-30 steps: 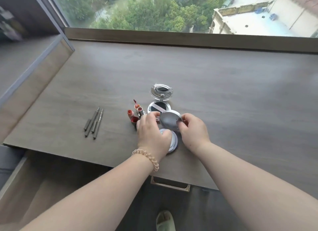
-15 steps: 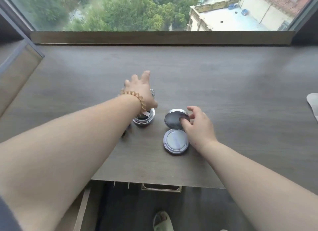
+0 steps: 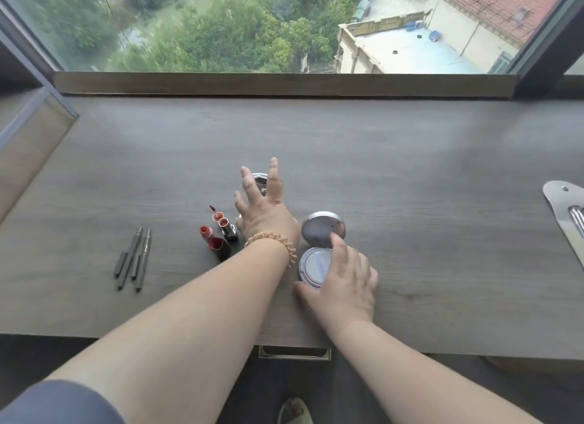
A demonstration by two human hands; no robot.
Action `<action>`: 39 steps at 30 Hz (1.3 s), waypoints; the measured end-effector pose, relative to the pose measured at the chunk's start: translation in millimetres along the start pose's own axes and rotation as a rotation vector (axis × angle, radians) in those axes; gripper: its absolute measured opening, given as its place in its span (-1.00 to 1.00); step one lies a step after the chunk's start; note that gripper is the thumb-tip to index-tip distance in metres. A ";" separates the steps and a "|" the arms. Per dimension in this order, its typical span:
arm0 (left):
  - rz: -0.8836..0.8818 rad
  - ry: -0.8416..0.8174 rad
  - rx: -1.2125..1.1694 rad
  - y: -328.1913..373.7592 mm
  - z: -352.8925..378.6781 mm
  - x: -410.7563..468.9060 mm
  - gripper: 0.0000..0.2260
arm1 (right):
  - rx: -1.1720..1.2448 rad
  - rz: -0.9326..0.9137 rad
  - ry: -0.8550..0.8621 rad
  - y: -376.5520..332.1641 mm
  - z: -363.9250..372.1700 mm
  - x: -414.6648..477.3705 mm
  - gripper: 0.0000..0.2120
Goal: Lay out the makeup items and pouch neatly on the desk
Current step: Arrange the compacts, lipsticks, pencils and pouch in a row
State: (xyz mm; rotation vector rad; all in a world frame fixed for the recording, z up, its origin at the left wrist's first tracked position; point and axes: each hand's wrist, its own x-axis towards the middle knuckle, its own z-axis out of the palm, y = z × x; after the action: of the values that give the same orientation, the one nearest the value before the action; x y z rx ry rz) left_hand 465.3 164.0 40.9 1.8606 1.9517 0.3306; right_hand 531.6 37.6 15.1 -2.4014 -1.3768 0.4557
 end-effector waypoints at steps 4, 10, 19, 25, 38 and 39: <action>0.014 0.064 -0.005 -6.5 10.8 -1.4 -0.03 | -0.041 -0.009 0.013 -0.5 -0.7 5.3 -0.18; -0.065 0.095 -0.069 -10.4 20.2 -1.0 -0.01 | -0.009 -0.011 0.056 5.0 3.3 7.8 -0.27; -0.125 0.056 0.024 -4.6 31.7 4.6 -0.10 | 0.039 -0.007 0.118 20.9 1.7 11.6 -0.34; -0.115 0.016 0.033 3.5 31.8 -1.5 -0.07 | 0.033 -0.011 0.143 31.3 -0.5 13.0 -0.34; 0.006 0.080 -0.101 35.4 43.0 -28.3 -0.09 | 0.017 0.031 0.249 75.1 -29.7 27.3 -0.46; 0.029 0.069 -0.122 44.4 47.2 -34.4 -0.09 | 0.020 0.067 0.265 86.9 -38.0 30.4 -0.46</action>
State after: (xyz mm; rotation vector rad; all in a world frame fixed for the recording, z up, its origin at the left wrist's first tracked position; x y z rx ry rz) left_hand 526.8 127.8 23.9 1.8235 1.9050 0.5181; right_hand 629.0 17.9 7.7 -2.3947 -1.1737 0.1578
